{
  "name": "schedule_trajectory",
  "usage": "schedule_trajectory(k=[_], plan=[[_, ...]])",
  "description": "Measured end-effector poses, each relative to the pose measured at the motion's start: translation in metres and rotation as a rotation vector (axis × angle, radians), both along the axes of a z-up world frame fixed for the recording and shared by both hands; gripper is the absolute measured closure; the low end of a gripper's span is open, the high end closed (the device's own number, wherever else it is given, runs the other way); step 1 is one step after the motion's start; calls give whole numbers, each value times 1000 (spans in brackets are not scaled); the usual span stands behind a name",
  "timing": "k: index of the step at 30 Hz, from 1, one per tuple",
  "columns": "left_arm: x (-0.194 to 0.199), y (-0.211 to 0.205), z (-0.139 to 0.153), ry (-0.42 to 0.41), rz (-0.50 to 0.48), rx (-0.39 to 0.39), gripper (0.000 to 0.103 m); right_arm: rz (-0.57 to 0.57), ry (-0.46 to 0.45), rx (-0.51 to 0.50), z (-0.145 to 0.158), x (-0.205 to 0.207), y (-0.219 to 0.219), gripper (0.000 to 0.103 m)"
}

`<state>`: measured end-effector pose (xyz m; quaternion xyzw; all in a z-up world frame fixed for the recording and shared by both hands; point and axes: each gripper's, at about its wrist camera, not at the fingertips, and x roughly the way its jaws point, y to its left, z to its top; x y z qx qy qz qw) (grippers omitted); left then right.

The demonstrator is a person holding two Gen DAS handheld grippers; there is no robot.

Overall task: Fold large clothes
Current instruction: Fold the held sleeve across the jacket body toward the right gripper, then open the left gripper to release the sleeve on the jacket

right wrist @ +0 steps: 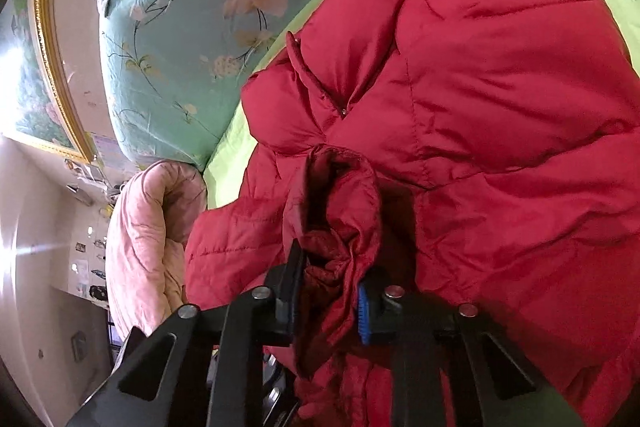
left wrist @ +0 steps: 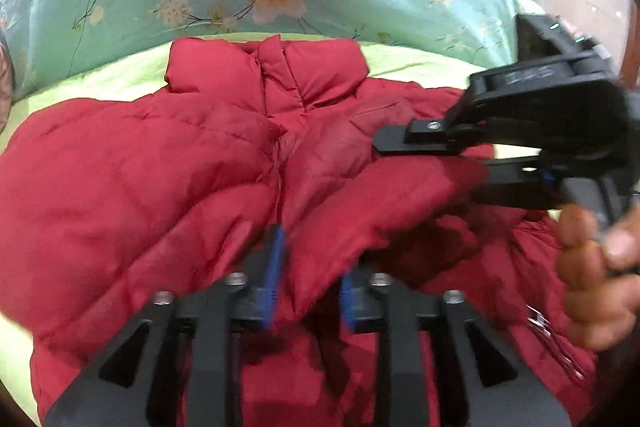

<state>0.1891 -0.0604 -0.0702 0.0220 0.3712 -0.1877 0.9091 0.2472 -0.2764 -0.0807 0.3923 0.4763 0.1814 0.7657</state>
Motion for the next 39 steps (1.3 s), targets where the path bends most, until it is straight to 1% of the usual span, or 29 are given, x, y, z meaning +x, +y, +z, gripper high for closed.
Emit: schedule_trajectory(k=[1,3,4,8,10,12,13,16,19,21,23,25,28,30,32,33,34,35,37,38,39], plan=[[-5,3,3,-1,-3,-3,50,-7,-10,-16,2,-1,-1,86],[-20,15,11,-24,-1,-16,40,-18,-24,-24,6,-3,-3,87],[-25,19,14,-29,6,-14,39,-24,-36,-31,10,-5,-5,87],[-33,54,29,-25,37,-76,39,-35,-89,-95,28,-13,-9,88],[-30,69,37,-29,68,-93,39,-36,-120,-169,40,-17,-10,88],[-26,87,47,-61,124,-98,39,-43,-133,-233,50,-19,-11,88],[-24,94,49,-69,138,-106,39,-45,-140,-250,53,-20,-13,88],[-12,112,50,-75,193,-109,39,-47,-171,-272,67,-26,-19,88],[4,127,44,-53,234,-121,39,-38,-209,-279,79,-33,-29,88],[15,133,38,-37,252,-126,39,-46,-215,-276,83,-37,-37,89],[21,136,34,-28,256,-125,39,-59,-215,-305,83,-40,-46,90],[33,135,25,6,257,-112,39,-83,-180,-395,76,-39,-52,91],[48,132,7,48,258,-93,39,-85,-131,-447,58,-34,-50,91],[52,127,-3,57,256,-70,39,-88,-94,-488,40,-30,-47,91],[52,123,-7,49,254,-44,39,-86,-72,-494,26,-29,-47,89],[51,122,-7,43,252,-37,39,-98,-67,-492,24,-31,-48,83],[51,122,-7,39,250,-34,39,-118,-64,-497,24,-33,-51,75],[51,122,-7,36,247,-29,39,-133,-64,-504,27,-36,-53,72],[50,121,-7,30,241,-17,39,-177,-80,-556,40,-44,-55,70],[49,120,-8,29,241,-12,39,-203,-107,-603,50,-49,-53,70],[50,120,-8,29,241,-12,39,-225,-154,-643,64,-55,-48,70]])
